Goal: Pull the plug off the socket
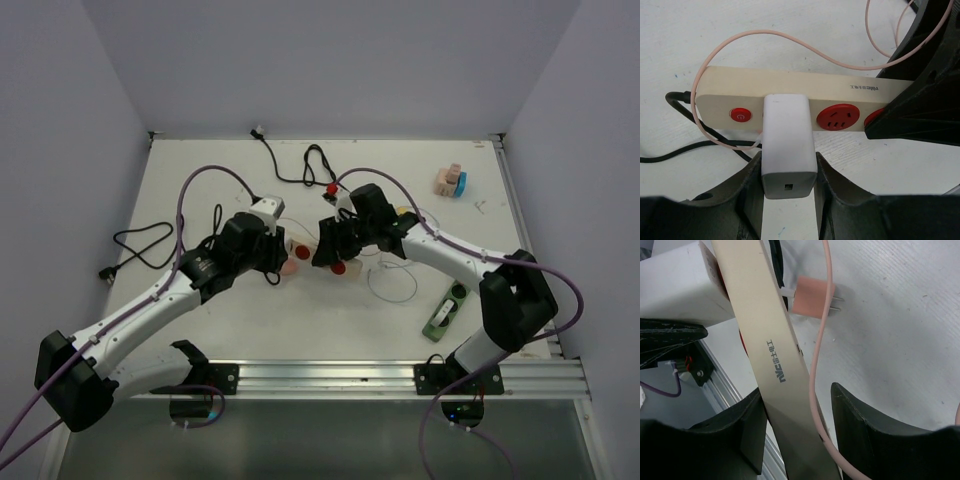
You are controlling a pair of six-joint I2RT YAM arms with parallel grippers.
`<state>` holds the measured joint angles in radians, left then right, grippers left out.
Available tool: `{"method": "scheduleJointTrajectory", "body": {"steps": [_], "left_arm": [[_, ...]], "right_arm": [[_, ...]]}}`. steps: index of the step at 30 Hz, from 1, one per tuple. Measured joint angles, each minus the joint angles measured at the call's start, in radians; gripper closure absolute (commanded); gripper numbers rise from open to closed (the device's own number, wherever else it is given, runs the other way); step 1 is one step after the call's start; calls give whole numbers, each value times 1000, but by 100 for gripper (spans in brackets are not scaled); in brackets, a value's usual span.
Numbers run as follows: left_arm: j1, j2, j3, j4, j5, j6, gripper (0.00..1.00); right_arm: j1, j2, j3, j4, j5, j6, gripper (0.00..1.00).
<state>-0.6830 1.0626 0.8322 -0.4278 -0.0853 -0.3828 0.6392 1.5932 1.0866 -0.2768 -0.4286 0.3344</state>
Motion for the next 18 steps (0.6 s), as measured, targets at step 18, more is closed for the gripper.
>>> {"method": "scheduleJointTrajectory", "body": {"steps": [18], "left_arm": [[-58,-50,63,-3,63,-60,100]], "right_arm": [[-199,125,-37,52,353,51,100]]}}
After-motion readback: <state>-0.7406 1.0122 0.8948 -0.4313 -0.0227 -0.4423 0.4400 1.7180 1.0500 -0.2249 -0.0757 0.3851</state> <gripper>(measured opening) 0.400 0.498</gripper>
